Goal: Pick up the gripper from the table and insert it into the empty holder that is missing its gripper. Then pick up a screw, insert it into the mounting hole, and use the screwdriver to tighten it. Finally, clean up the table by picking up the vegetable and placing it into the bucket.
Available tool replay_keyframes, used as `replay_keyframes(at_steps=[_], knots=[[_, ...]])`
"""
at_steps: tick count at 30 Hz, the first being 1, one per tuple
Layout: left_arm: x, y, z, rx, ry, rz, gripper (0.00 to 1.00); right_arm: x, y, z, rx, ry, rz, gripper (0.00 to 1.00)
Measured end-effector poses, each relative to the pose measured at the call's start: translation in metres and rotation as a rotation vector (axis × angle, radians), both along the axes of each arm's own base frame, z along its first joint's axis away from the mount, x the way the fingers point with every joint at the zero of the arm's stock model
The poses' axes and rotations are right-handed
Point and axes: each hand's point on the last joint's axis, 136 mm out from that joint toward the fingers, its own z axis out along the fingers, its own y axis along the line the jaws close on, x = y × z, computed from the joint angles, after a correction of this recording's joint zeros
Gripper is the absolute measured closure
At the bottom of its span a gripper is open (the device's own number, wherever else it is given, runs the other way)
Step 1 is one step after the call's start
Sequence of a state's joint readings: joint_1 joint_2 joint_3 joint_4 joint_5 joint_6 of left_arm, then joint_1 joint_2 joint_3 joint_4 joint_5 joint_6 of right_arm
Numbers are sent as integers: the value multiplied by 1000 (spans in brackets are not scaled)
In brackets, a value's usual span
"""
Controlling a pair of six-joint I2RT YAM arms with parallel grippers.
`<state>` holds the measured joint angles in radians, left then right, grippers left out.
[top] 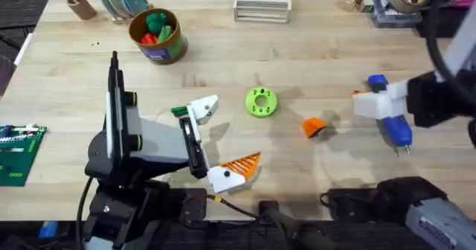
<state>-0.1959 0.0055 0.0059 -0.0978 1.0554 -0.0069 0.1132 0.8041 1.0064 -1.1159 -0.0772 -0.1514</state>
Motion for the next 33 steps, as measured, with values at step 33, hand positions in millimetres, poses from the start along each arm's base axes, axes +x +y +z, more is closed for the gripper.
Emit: replay_keyframes(at_steps=[33], knots=[[0, 0, 0, 0, 1, 0, 8, -24, 82, -77, 39, 353, 59, 7]])
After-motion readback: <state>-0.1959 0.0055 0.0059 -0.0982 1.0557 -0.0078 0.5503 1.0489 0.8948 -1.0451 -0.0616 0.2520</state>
